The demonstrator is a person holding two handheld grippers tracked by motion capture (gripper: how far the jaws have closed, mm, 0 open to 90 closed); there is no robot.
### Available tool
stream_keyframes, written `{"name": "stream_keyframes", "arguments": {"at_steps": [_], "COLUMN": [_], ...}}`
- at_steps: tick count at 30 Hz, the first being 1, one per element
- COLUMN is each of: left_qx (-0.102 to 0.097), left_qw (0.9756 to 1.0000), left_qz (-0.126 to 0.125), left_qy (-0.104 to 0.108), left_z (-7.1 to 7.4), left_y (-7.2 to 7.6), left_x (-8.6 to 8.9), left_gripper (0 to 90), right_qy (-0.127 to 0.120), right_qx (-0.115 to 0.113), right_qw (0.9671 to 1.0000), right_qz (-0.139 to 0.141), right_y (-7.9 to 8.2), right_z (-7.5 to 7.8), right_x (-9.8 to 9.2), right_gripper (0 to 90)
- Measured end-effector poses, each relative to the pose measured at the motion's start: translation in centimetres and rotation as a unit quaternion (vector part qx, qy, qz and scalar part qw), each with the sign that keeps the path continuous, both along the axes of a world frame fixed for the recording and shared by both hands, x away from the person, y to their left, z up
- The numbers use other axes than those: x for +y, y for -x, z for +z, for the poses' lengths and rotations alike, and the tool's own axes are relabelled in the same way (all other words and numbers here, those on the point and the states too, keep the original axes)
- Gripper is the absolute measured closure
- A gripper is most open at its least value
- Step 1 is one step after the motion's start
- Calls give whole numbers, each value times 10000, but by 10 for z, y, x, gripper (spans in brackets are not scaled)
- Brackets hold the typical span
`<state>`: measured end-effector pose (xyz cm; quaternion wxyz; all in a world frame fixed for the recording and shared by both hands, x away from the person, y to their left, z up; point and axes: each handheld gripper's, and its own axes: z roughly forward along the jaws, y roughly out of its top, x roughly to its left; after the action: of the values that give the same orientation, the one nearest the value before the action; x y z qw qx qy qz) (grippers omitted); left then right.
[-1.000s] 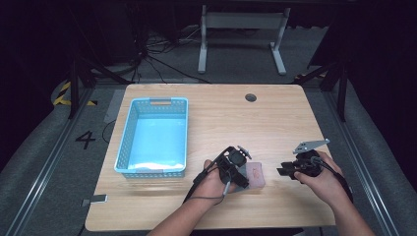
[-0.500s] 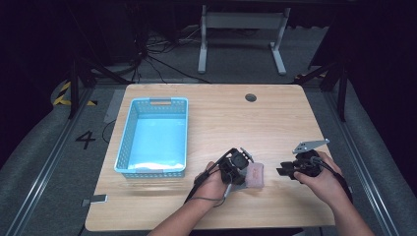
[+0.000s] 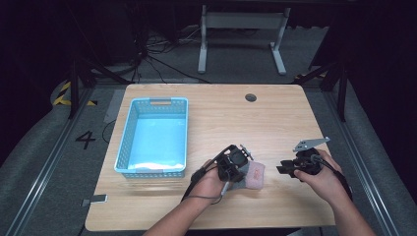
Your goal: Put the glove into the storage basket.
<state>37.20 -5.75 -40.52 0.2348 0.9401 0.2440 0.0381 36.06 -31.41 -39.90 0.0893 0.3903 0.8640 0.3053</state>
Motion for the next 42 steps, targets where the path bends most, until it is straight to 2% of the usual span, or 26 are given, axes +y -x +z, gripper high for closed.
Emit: {"name": "stream_keyframes", "arguments": {"at_steps": [2, 3, 4, 7, 15, 22, 28, 35, 42], "left_qx": [-49, -49, -90, -122, -303, -370, -523, -615, -690], "left_qw": [9999, 9999, 9998, 9997, 9991, 9984, 9973, 9964, 9951], "left_qz": [22, 22, 23, 69, 121, 219, 303, 403, 519], "left_qy": [107, 107, 171, 205, 269, 355, 427, 416, 490], "left_z": [11, 11, 18, 24, 52, 64, 79, 86, 96], "left_y": [1, 1, 2, 3, 9, 8, 2, -2, -3], "left_x": [7, 7, 13, 18, 38, 50, 70, 88, 109], "left_gripper": [710, 710, 709, 709, 709, 708, 708, 708, 708], "right_qy": [-9, -14, -21, -25, -24, -6, 2, 13, 7], "right_qx": [5, 3, 2, -10, 29, 46, 77, 99, 111], "right_qw": [10000, 10000, 10000, 10000, 9999, 9997, 9997, 9998, 9997], "right_qz": [8, 21, 19, 62, 163, 231, 212, 192, 201], "right_y": [-1, -2, -3, -4, -11, -14, -13, -12, -11], "right_z": [1, 1, 2, 2, 2, 0, -2, -4, -3], "right_x": [1, 1, 2, 4, 10, 15, 15, 15, 16], "right_gripper": [675, 674, 675, 675, 675, 675, 674, 673, 671]}}
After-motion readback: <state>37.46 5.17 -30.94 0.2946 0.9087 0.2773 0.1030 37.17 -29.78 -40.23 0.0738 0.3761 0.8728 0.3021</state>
